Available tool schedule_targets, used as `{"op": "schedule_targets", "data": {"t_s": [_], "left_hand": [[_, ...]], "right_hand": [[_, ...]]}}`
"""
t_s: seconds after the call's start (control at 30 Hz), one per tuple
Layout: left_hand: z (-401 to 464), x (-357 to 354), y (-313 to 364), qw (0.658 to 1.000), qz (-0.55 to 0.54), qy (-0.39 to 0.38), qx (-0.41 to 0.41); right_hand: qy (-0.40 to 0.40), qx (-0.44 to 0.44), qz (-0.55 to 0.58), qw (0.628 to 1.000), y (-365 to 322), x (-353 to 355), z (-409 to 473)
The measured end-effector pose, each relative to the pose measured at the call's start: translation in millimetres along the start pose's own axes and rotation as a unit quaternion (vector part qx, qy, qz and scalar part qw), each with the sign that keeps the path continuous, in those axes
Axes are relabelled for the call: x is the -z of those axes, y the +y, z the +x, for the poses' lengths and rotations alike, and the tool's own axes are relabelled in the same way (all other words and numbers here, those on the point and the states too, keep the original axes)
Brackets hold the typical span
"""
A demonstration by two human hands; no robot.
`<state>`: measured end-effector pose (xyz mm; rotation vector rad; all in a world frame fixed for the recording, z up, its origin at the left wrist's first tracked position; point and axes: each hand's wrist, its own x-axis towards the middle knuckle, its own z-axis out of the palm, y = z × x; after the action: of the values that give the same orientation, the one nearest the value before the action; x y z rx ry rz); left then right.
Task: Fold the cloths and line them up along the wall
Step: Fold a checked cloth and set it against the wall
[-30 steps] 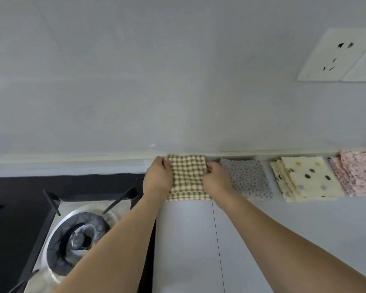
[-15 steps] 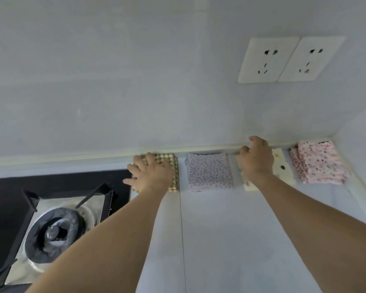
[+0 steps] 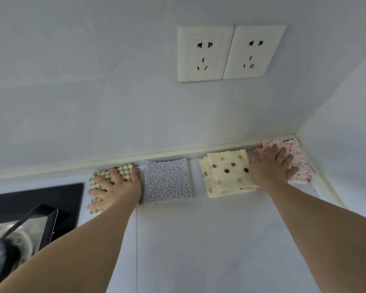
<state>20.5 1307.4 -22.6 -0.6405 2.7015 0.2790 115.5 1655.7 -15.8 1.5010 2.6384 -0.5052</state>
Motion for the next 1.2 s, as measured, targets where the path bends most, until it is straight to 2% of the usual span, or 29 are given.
{"op": "schedule_targets", "data": {"t_s": [0.17, 0.37, 0.53, 0.63, 0.73, 1.0, 1.1, 1.2], "left_hand": [[1, -4, -2, 1.000, -0.012, 0.004, 0.007], [-3, 5, 0, 0.998, -0.062, -0.028, 0.001], [-18, 10, 12, 0.994, -0.084, -0.071, -0.024], [-31, 6, 23, 0.994, -0.074, -0.072, -0.033], [-41, -1, 32, 0.996, -0.056, -0.061, -0.037], [-45, -2, 43, 0.997, -0.046, -0.059, -0.024], [-52, 1, 38, 0.996, -0.050, -0.025, -0.067], [-69, -4, 27, 0.989, -0.034, -0.001, -0.146]], "right_hand": [[-0.052, -0.005, 0.026, 0.998, 0, -13, 7], [-0.065, 0.007, 0.054, 0.996, -3, -12, 3], [-0.068, 0.060, 0.005, 0.996, -4, -26, -11], [-0.048, 0.085, -0.008, 0.995, -11, -33, -25], [-0.023, 0.072, 0.035, 0.997, -25, -36, -42], [0.017, 0.090, 0.047, 0.995, -39, -49, -60], [0.032, 0.112, 0.034, 0.993, -36, -42, -61], [0.057, 0.185, -0.012, 0.981, -27, -36, -69]]}}
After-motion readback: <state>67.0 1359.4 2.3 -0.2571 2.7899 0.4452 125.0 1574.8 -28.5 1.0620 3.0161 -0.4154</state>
